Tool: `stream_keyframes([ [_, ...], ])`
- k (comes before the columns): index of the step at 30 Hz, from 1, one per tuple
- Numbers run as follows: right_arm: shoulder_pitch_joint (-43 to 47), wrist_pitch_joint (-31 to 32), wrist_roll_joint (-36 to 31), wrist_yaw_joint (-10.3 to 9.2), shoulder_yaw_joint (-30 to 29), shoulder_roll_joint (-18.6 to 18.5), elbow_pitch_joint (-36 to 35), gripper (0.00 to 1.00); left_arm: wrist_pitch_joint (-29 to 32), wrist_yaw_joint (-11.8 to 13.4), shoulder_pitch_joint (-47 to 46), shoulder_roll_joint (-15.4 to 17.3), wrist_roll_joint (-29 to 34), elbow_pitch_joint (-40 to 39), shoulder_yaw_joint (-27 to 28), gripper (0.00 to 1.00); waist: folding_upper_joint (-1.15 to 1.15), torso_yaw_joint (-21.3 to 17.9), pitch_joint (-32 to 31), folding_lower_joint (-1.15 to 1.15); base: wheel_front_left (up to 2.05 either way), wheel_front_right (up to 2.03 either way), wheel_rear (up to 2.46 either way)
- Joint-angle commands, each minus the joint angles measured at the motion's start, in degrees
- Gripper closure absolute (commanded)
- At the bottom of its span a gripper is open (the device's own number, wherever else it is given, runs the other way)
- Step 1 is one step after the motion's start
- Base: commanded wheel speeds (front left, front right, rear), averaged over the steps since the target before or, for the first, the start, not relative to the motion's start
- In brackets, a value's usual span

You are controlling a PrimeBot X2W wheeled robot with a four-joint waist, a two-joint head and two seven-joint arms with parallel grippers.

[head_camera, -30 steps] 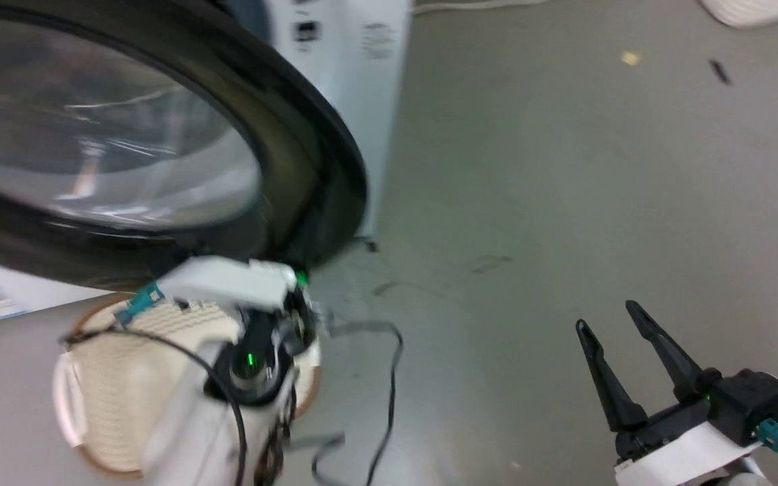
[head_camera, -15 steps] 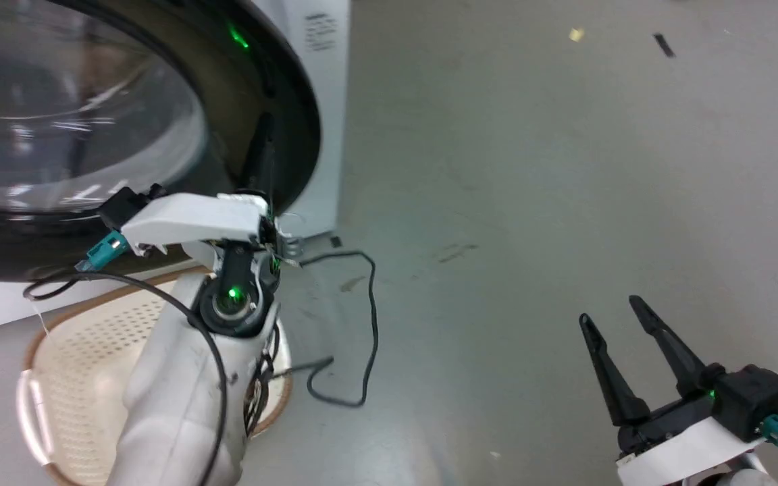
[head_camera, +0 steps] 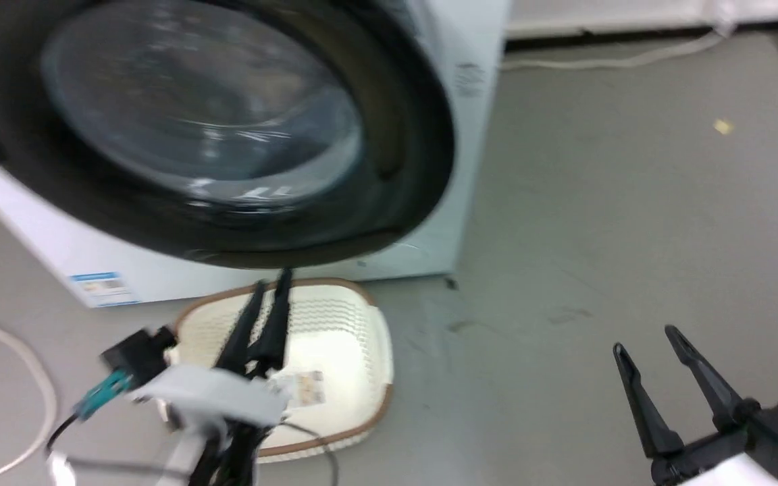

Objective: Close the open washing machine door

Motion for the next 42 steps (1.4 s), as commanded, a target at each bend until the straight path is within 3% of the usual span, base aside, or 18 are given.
stream_keyframes([
  [1,1.0,-0.2,-0.4,0.05,0.0,-0.4,-0.5,0.0,-0.2,-0.3,2.0,0.2,2.5,-1.4,1.9,0.0,-0.01,5.9,-4.3,0.01,0.0,0.0,0.0],
  [2,1.9,-0.2,-0.5,0.05,-0.4,-0.4,-0.8,0.0,-0.3,-0.3,5.5,-0.2,8.8,-3.8,5.6,0.0,-0.01,8.4,-5.5,0.01,0.0,0.0,0.0],
  [3,1.9,-0.2,-0.5,0.05,-0.4,-0.4,-0.8,0.0,-0.3,-0.3,5.5,-0.2,8.8,-3.8,5.6,0.0,-0.01,8.4,-5.5,0.01,0.0,0.0,0.0],
  [6,3.1,-0.2,-0.4,0.05,-0.7,-0.3,-1.1,0.0,-0.3,0.3,9.9,-0.4,20.9,-6.9,9.1,0.0,-0.01,12.0,-6.9,0.01,0.0,0.0,0.0],
  [15,3.7,-0.2,-0.8,0.05,0.0,-0.7,-2.4,0.0,-0.3,3.6,18.0,-3.7,49.6,-15.3,14.4,0.0,-0.01,20.0,-7.7,0.01,0.0,0.0,0.0],
  [21,2.7,-0.2,-0.8,0.05,1.6,-1.7,-2.2,0.0,-0.3,6.3,20.6,-4.2,62.8,-16.3,12.7,0.0,-0.01,24.1,-6.7,0.01,0.0,0.0,0.0],
  [25,2.0,-0.2,-0.3,0.05,2.3,-2.6,-1.6,0.0,-0.3,6.8,20.3,-5.2,63.7,-17.3,12.3,0.0,-0.01,25.8,-5.4,0.01,0.0,0.0,0.0],
  [26,1.7,-0.2,0.0,0.05,2.3,-2.9,-1.5,0.57,-0.3,6.8,20.0,-5.3,63.8,-17.5,12.2,0.0,-0.01,26.2,-4.9,0.01,0.0,0.0,0.0],
  [27,1.2,-0.3,0.3,0.05,2.5,-3.4,-1.5,1.0,-0.3,6.8,19.7,-5.5,64.0,-17.7,12.1,0.0,-0.01,26.5,-4.3,0.01,0.0,0.0,0.0],
  [32,-2.9,-0.3,3.3,0.05,3.3,-6.6,-1.2,1.0,-0.3,6.8,18.1,-6.4,64.2,-18.1,11.5,0.0,-0.01,27.8,-0.9,0.01,0.0,0.0,0.0],
  [42,-21.0,3.7,15.8,0.05,11.0,-19.8,3.2,1.0,-0.3,7.7,15.3,-8.3,64.8,-18.2,8.6,0.0,-0.01,30.5,6.3,0.01,0.0,0.0,0.0],
])
